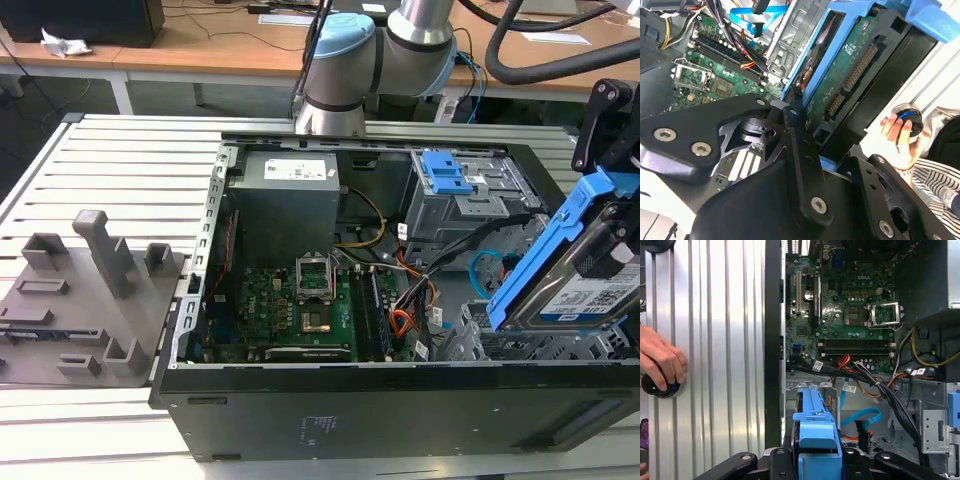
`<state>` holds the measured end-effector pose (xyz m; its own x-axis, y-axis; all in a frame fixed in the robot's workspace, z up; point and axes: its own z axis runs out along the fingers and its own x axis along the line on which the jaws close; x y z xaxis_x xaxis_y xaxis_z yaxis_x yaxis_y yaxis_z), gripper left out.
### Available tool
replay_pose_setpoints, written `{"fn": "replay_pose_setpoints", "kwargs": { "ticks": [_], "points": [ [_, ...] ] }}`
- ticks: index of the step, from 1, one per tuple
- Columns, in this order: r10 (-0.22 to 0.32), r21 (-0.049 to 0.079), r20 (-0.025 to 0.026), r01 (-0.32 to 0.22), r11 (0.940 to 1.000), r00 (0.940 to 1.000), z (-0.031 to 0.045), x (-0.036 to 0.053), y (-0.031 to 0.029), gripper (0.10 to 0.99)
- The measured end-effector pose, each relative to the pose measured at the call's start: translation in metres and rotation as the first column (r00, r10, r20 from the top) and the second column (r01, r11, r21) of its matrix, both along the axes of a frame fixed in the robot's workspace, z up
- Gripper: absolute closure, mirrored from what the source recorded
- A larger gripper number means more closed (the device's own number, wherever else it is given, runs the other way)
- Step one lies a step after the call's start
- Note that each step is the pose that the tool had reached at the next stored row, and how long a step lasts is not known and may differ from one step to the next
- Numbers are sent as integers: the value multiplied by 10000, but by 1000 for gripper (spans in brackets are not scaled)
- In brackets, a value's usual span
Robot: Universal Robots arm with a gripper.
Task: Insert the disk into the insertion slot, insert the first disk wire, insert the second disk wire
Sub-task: 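Insert the disk into the insertion slot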
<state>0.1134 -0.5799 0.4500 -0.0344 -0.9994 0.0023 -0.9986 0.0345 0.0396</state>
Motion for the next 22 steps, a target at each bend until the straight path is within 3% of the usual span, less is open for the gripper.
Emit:
{"fn": "replay_pose_setpoints", "kwargs": {
  "ticks": [5,7,11,22],
  "points": [
    [-29,37,0,29,10000,10000,-43,2,42,725],
    [-28,53,-2,28,10000,10000,-84,14,118,725],
    [-29,54,-16,29,10000,10000,-145,36,165,725],
    [-28,50,-34,28,10000,10000,-295,60,197,725]
  ]
}}
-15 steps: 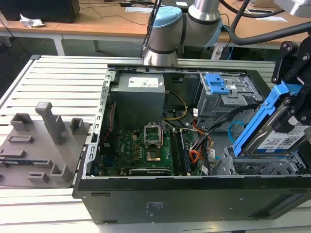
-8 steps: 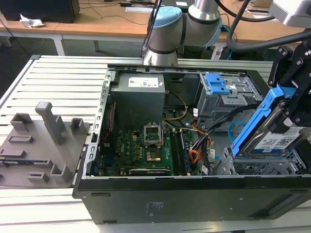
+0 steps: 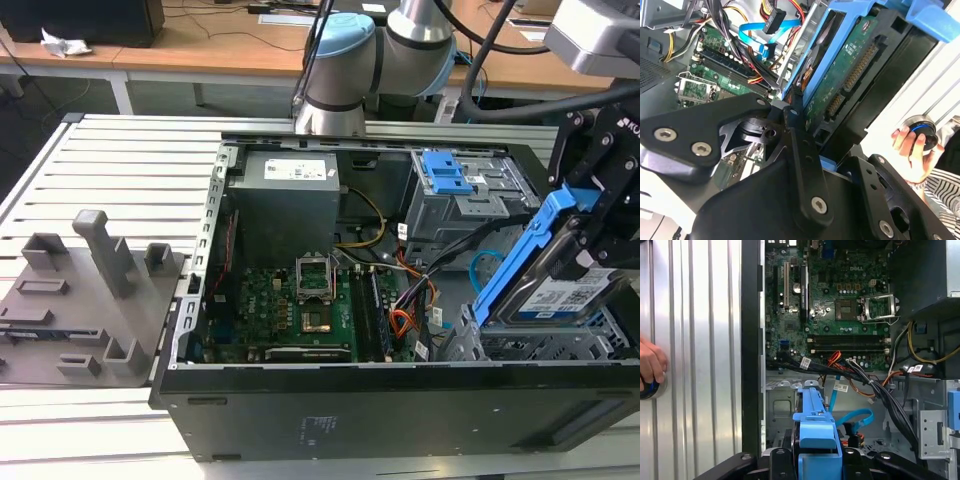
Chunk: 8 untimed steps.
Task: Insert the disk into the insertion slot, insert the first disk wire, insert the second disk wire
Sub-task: 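Insert the disk into the insertion slot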
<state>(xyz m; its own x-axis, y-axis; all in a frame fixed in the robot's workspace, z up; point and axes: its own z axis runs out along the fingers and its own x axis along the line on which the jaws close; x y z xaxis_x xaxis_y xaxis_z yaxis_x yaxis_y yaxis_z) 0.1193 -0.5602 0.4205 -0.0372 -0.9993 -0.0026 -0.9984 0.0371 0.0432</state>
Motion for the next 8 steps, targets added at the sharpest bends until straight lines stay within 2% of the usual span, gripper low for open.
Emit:
{"fn": "replay_pose_setpoints", "kwargs": {
  "ticks": [3,8],
  "points": [
    [0,7,-1,0,10000,10000,-42,0,0,725],
    [-1,22,9,1,10000,10000,-28,-3,-1,725]
  ]
}}
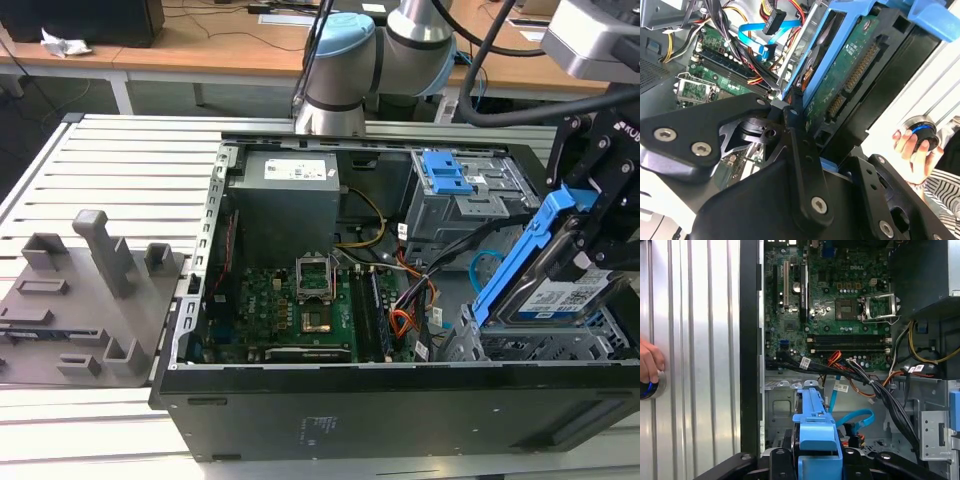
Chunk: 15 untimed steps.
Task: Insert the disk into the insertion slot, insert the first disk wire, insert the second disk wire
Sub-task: 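Insert the disk into the insertion slot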
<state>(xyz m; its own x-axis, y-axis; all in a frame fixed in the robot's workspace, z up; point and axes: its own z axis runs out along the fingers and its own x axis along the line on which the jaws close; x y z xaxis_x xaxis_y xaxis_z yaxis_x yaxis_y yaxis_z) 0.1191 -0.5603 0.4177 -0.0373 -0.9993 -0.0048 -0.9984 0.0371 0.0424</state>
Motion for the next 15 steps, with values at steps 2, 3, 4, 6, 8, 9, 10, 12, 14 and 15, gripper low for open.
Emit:
{"fn": "replay_pose_setpoints", "kwargs": {
  "ticks": [2,3,4,6,8,9,10,12,14,15],
  "points": [
    [-2,-7,0,2,10000,10000,12,0,5,725],
    [-12,-11,0,12,10000,10000,15,0,8,725],
    [-41,-1,0,41,10000,10000,11,0,16,725],
    [-84,-11,0,84,10000,10000,16,0,23,725],
    [-85,-8,-15,85,10000,10000,-2,0,24,725],
    [-86,-7,-23,86,10000,10000,-14,0,23,725],
    [-86,-8,-36,86,10000,10000,-33,0,24,725],
    [-85,-9,-64,85,10000,9999,-87,0,24,725],
    [-85,-9,-84,85,10000,9999,-158,0,23,725],
    [-85,-10,-89,85,10000,9999,-183,0,24,725]
  ]
}}
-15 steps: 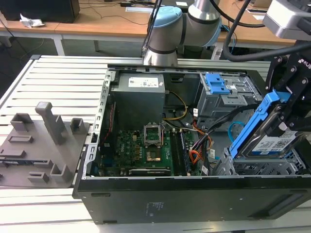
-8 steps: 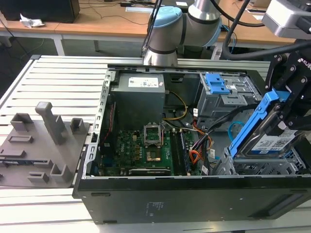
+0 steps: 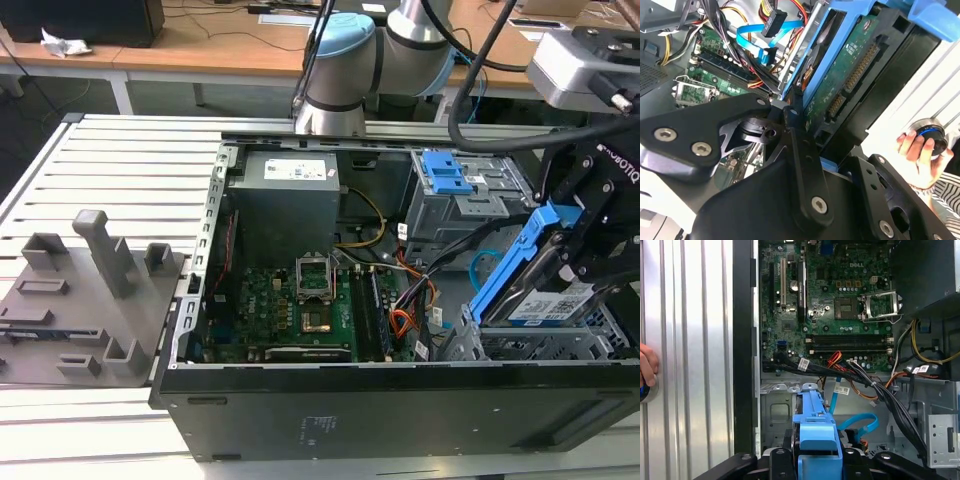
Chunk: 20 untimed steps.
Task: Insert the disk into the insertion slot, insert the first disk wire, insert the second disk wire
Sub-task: 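Insert the disk into the insertion slot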
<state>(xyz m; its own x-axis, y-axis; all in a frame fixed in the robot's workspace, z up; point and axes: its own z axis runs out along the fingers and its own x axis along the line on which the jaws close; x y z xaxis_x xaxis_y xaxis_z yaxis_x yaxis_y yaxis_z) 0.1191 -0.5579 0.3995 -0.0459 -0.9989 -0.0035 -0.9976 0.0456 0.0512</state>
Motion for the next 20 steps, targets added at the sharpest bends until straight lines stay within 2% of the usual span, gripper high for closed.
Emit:
{"fn": "replay_pose_setpoints", "kwargs": {
  "ticks": [7,13,20],
  "points": [
    [0,0,-39,0,10000,10000,-230,0,0,725],
    [-1,-1,-40,1,10000,10000,-299,0,0,725],
    [0,0,-40,0,10000,10000,-303,0,0,725]
  ]
}}
